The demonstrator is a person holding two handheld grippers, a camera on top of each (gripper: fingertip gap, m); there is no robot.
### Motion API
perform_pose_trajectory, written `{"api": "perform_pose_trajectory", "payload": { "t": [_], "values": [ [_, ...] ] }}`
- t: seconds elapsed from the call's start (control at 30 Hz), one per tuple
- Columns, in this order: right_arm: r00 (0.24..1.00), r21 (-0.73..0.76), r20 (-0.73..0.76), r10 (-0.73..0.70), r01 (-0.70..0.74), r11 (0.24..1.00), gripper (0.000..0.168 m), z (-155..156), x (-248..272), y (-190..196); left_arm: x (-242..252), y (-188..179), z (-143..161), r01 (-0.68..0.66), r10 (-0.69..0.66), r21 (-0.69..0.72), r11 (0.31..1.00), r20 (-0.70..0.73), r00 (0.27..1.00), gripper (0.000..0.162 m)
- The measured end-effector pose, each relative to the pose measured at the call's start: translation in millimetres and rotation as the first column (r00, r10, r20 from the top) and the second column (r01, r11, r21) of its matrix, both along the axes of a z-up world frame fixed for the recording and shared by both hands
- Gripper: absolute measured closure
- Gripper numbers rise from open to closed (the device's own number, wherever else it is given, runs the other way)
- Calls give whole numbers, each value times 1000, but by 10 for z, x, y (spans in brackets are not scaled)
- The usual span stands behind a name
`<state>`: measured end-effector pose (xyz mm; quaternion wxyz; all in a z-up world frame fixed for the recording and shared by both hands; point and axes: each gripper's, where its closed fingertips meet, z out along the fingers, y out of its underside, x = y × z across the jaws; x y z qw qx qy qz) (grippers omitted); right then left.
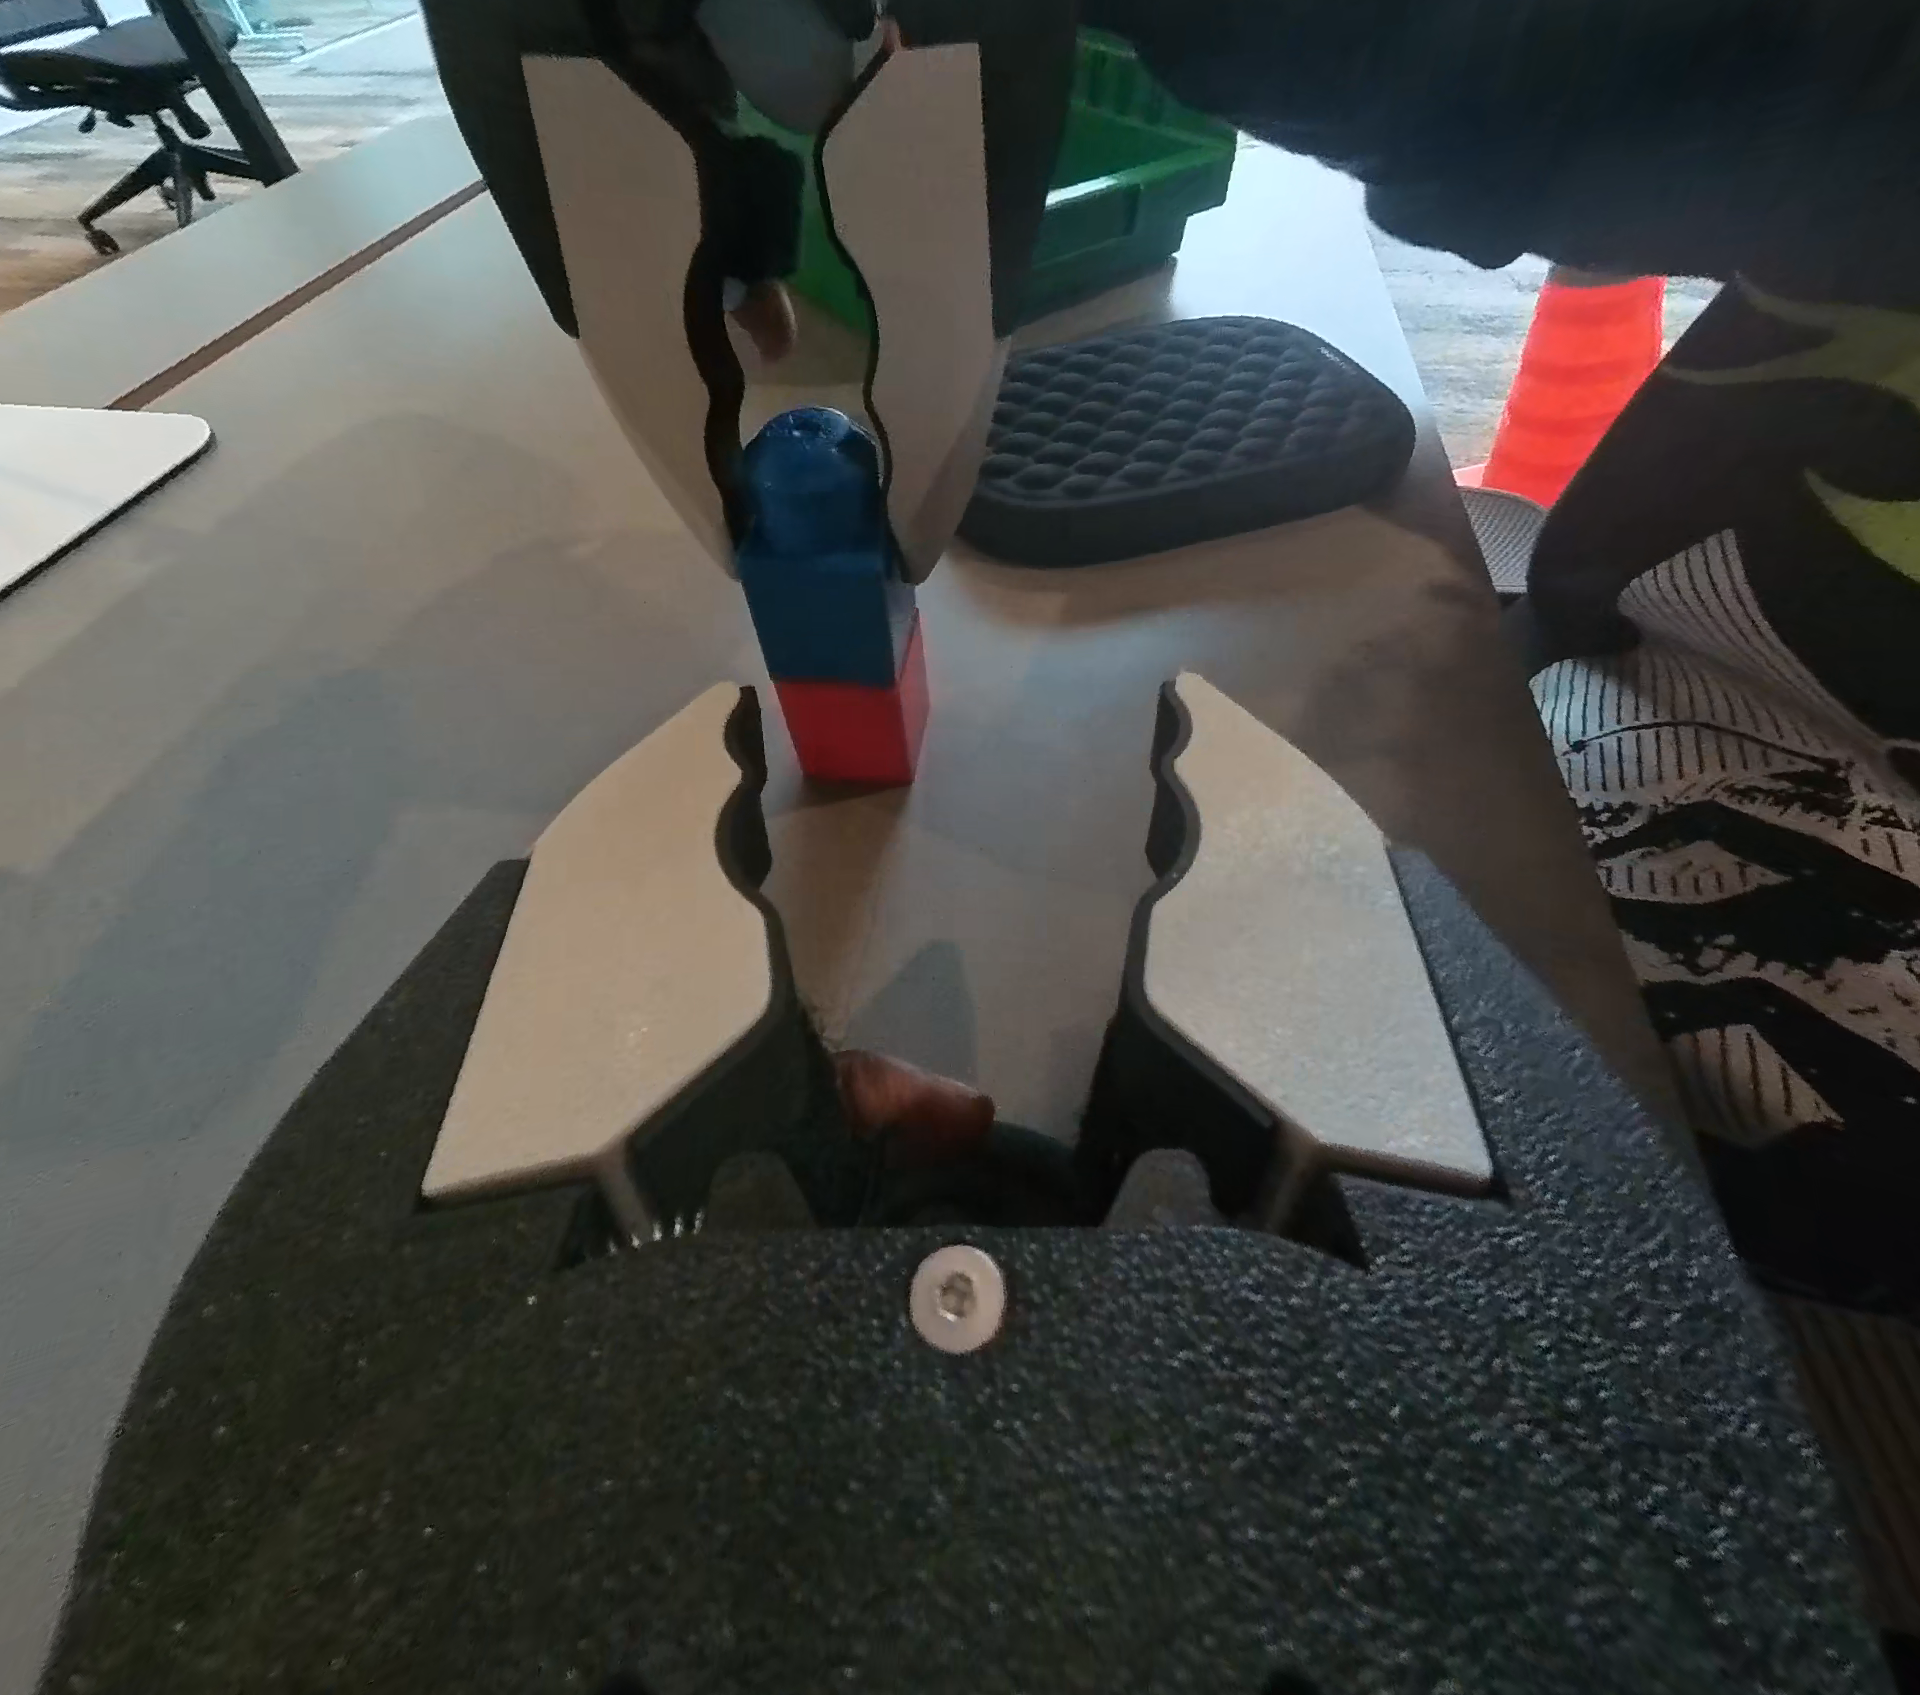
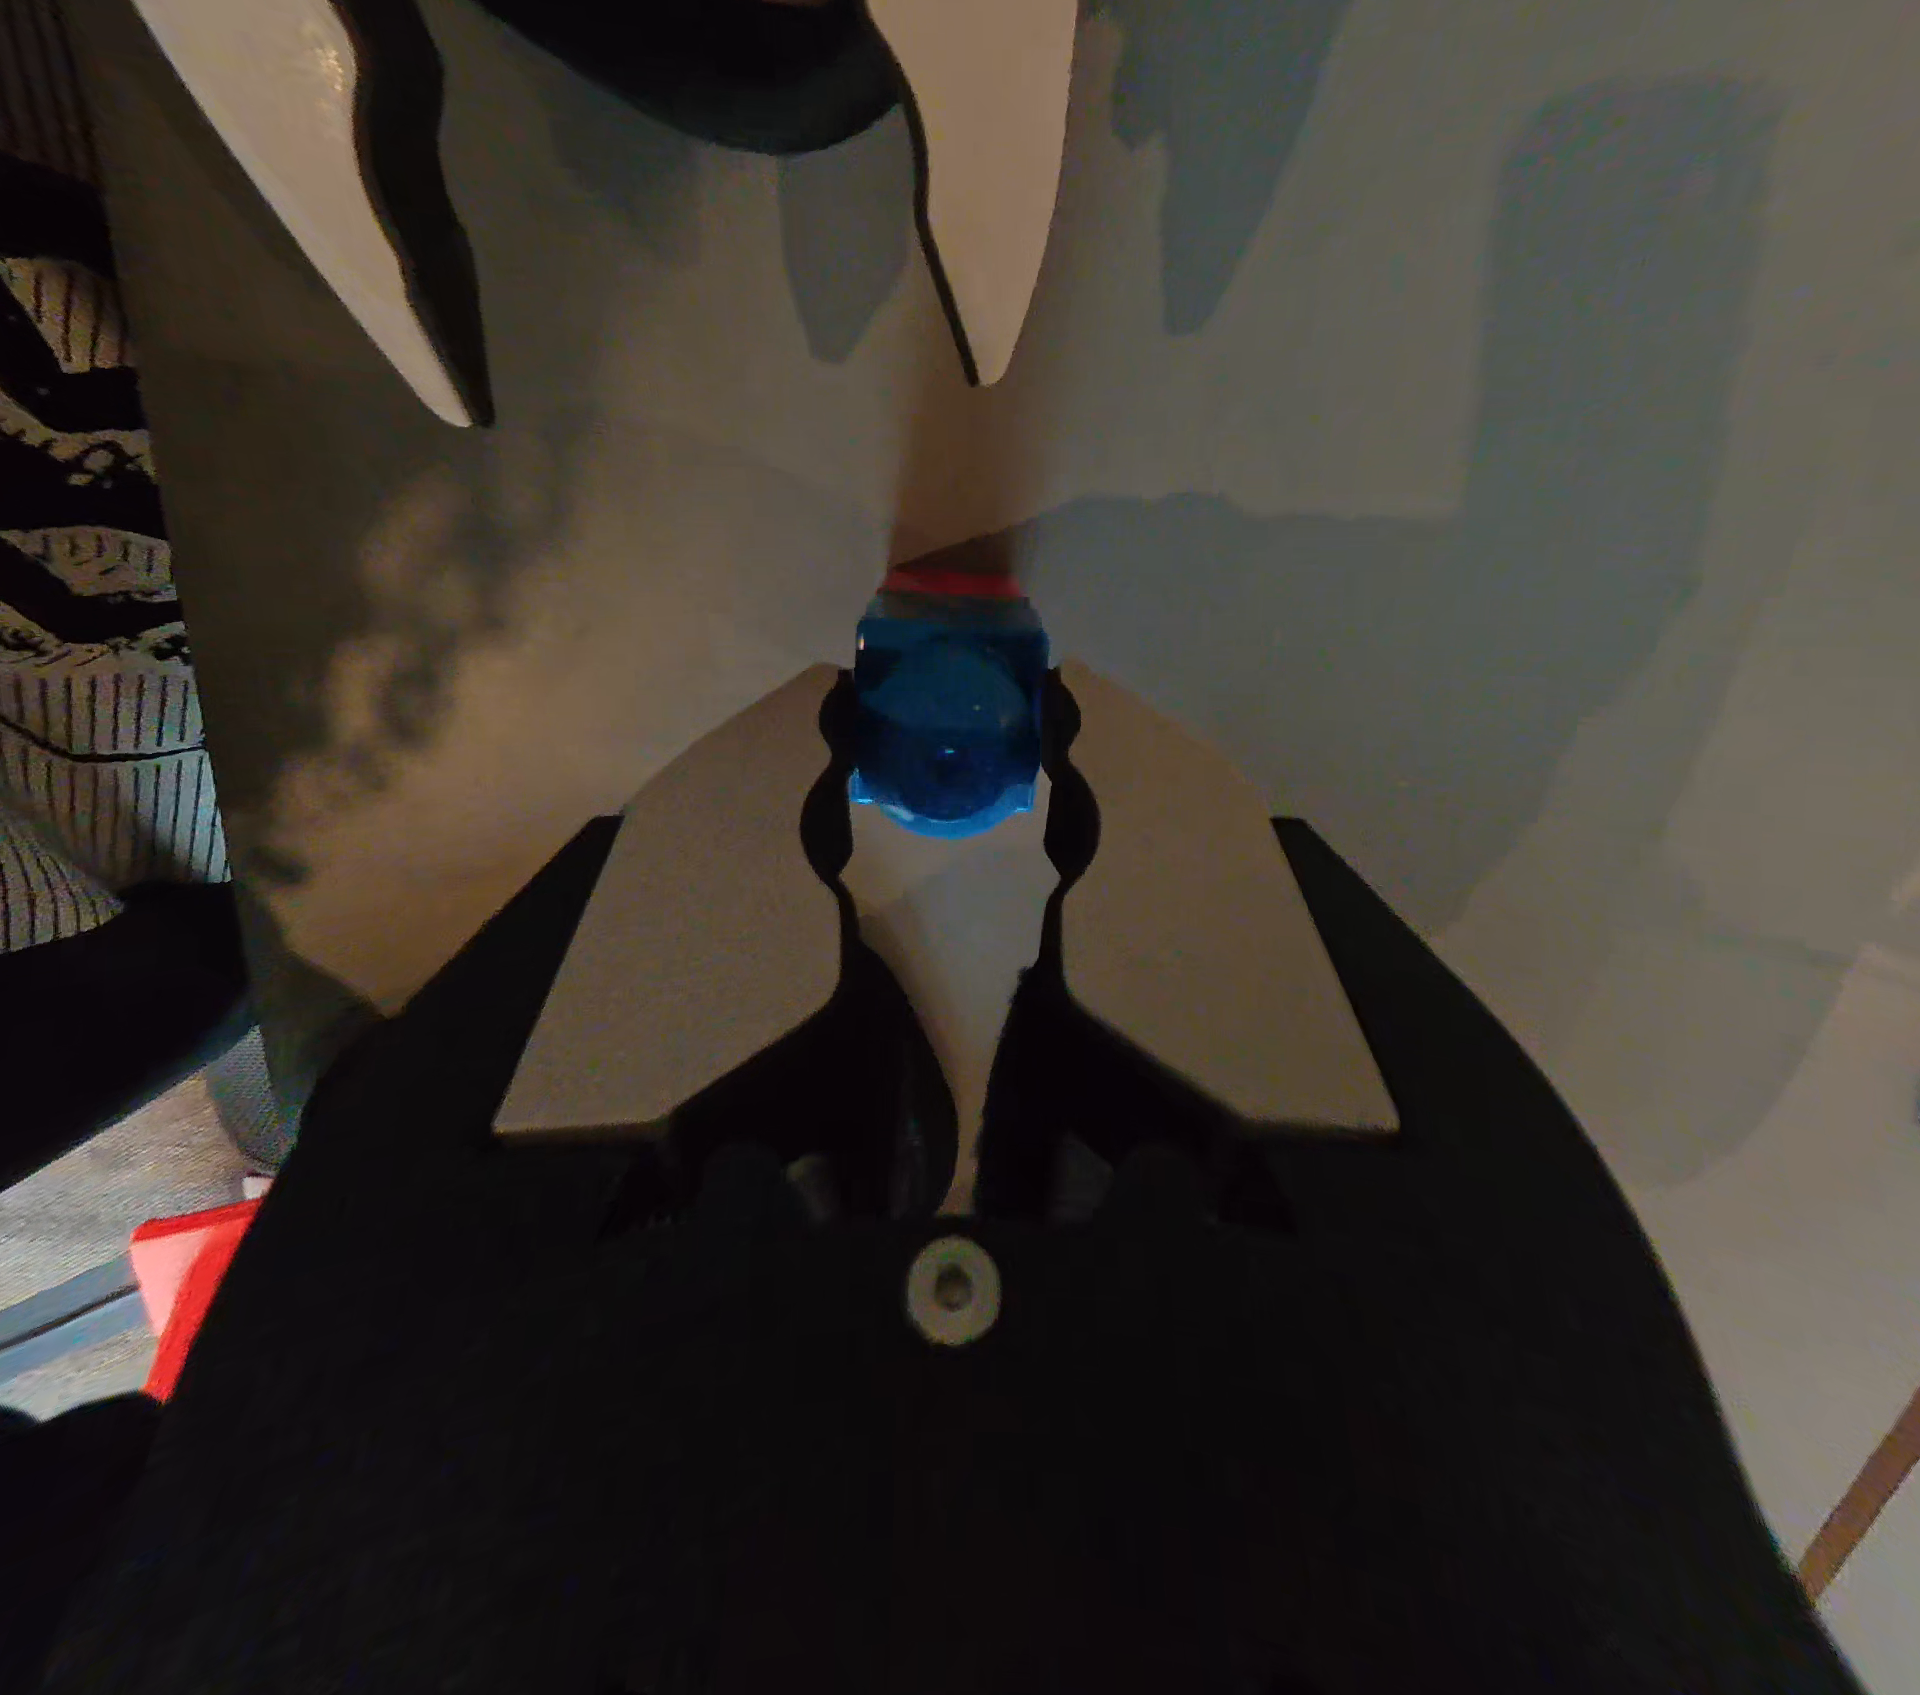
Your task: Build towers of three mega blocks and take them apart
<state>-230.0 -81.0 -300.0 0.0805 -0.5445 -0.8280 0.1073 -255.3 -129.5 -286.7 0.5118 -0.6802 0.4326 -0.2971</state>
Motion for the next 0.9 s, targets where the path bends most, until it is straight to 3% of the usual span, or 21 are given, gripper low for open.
{"api": "perform_pose_trajectory", "payload": {
  "t": [0.03, 0.37, 0.47, 0.7, 0.9],
  "values": [
    [1000, -1, -11, -7, 7, 1000, 134, -2, -6, 1, 2, -2, -2, 1, -1, 2, 1000, -3, 1000, 90],
    [996, 34, -70, 47, -45, 998, 133, -11, -39, 10, -2, 3, 0, -5, 5, 6, 1000, -3, 1000, 91],
    [992, -17, -122, 34, -37, 999, 134, 9, -37, -14, -12, 9, 15, -9, 9, 6, 1000, 10, 1000, 91],
    [967, -65, -248, -53, 38, 997, 134, 366, 199, 119, -22, 19, 28, -17, 17, 7, 1000, 21, 1000, 92],
    [978, -60, -208, -13, 1, 998, 134, 272, 214, 36, -20, 20, 28, -20, 20, 15, 1000, 15, 1000, 92]
  ]
}}
